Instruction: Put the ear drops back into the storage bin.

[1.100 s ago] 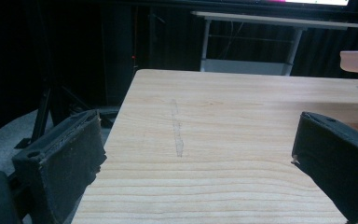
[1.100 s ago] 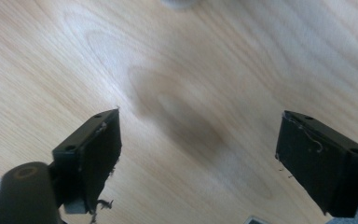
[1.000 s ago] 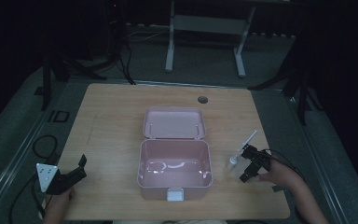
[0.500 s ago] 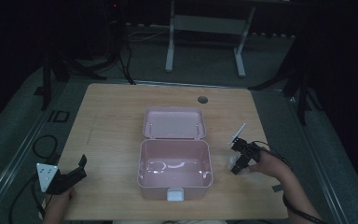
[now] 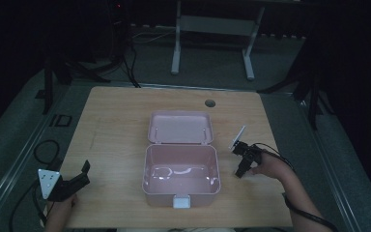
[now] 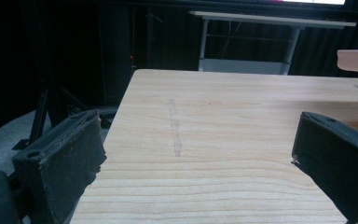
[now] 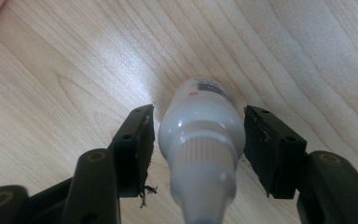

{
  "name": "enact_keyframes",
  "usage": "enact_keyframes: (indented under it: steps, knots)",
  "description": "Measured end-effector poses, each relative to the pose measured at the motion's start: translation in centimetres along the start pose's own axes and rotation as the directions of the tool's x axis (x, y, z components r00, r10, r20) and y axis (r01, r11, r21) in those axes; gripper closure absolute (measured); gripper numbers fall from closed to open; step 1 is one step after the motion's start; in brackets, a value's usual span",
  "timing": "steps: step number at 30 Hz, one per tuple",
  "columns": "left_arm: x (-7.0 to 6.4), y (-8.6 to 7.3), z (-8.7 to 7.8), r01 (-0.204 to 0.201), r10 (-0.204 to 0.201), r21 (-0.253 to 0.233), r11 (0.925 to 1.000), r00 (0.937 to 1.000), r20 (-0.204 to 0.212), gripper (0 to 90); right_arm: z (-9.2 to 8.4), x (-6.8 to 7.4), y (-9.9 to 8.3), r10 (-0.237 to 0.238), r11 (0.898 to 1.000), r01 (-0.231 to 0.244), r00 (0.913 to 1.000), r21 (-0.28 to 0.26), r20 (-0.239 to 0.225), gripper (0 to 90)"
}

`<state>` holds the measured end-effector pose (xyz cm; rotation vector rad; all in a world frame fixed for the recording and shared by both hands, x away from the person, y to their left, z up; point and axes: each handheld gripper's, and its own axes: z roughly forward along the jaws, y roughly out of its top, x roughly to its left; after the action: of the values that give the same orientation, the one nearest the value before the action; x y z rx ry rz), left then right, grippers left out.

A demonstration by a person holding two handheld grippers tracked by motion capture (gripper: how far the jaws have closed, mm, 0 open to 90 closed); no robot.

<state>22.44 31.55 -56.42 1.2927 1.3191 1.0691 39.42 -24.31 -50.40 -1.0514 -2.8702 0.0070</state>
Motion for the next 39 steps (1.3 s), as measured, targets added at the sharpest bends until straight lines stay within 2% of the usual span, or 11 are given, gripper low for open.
enact_keyframes:
  steps: [6, 13, 19, 22, 24, 28, 32, 36, 39]
  knots:
    - [0.0, 0.0, 0.0, -0.001, 0.001, 0.000, 1.0000, 1.0000, -0.001, 2.3, 0.1, -0.1, 0.4, -0.014, 1.000, 0.014, 0.9999, 0.000, 0.002, 56.6]
    - [0.0, 0.0, 0.0, 0.000, 0.000, 0.001, 1.0000, 1.0000, -0.002, 2.3, -0.3, 0.1, 0.5, -0.039, 0.999, 0.039, 0.9990, 0.012, 0.021, 59.4]
    - [0.0, 0.0, 0.0, 0.001, -0.001, 0.001, 1.0000, 1.0000, -0.002, 2.3, -0.9, 0.7, 0.1, -0.113, 0.994, 0.113, 0.9928, 0.010, 0.038, 59.3]
    - [0.0, 0.0, 0.0, 0.001, -0.001, 0.001, 1.0000, 1.0000, -0.002, 2.3, -1.1, 1.2, -0.2, -0.189, 0.982, 0.188, 0.9803, 0.013, 0.059, 59.4]
    - [0.0, 0.0, 0.0, 0.002, -0.002, 0.001, 1.0000, 1.0000, -0.003, 2.3, -1.2, 1.5, -0.3, -0.239, 0.971, 0.239, 0.9687, 0.013, 0.068, 59.4]
    - [0.0, 0.0, 0.0, 0.004, -0.004, 0.000, 1.0000, 1.0000, -0.003, 2.3, -1.2, 2.0, -0.5, -0.316, 0.949, 0.315, 0.9466, 0.022, 0.062, 59.4]
    - [0.0, 0.0, 0.0, 0.003, -0.003, 0.002, 1.0000, 1.0000, -0.003, 2.3, -1.2, 2.5, -0.8, -0.392, 0.920, 0.391, 0.9187, 0.029, 0.047, 59.4]
    - [0.0, 0.0, 0.0, 0.004, -0.004, 0.002, 1.0000, 1.0000, -0.003, 2.3, -1.3, 3.1, -1.1, -0.465, 0.885, 0.464, 0.8845, 0.028, 0.038, 59.4]
    - [0.0, 0.0, 0.0, 0.004, -0.004, 0.002, 1.0000, 1.0000, -0.003, 2.3, -1.5, 3.4, -1.3, -0.496, 0.868, 0.495, 0.8678, 0.029, 0.033, 59.4]
